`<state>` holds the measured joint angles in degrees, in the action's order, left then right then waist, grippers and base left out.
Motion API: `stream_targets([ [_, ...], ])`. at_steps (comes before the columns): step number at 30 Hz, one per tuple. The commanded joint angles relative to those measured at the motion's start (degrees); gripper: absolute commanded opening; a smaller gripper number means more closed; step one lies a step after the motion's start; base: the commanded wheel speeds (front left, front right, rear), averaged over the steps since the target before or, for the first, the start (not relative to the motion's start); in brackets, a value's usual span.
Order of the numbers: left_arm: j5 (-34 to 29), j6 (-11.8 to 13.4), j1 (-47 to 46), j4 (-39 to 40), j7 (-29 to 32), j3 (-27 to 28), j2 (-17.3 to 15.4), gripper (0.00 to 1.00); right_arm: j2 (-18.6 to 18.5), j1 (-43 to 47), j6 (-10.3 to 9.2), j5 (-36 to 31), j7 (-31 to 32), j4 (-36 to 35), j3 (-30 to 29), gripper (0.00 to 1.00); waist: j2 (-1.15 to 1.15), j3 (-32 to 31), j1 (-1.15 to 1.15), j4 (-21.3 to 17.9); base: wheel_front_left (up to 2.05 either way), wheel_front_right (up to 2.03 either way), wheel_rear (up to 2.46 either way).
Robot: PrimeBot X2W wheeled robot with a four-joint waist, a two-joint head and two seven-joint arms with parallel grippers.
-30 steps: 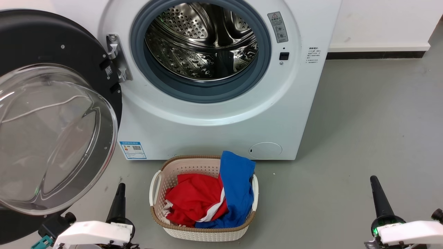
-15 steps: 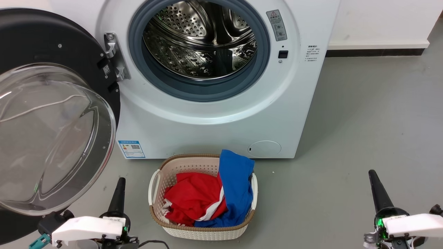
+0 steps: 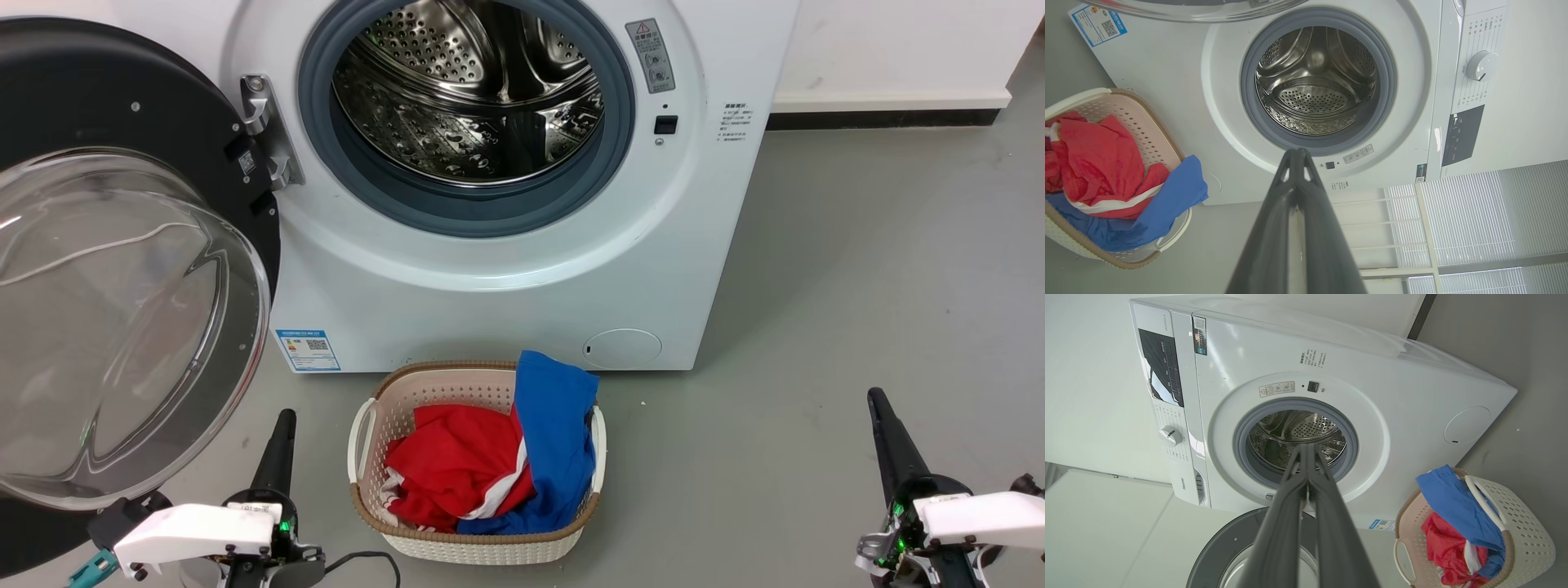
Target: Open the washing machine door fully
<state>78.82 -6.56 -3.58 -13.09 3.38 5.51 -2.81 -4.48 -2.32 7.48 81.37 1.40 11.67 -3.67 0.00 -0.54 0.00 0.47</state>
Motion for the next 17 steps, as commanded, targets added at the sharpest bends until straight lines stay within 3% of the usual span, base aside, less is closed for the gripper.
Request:
stream_targets([
  [1,1.32,-0.31,-1.31,0.07,0.33,0.2,-0.11,0.0,-0.21,-1.41,0.02,1.42,0.38,0.16,-0.16,0.0,0.0,0.04,0.0,-0.02,0.0,0.0,0.0],
  [17,8.74,-0.76,-2.34,-0.63,2.09,0.79,-0.11,0.0,0.0,-3.07,0.02,8.29,2.3,1.51,-0.57,0.0,0.0,0.42,0.0,-0.28,0.0,0.0,0.0],
])
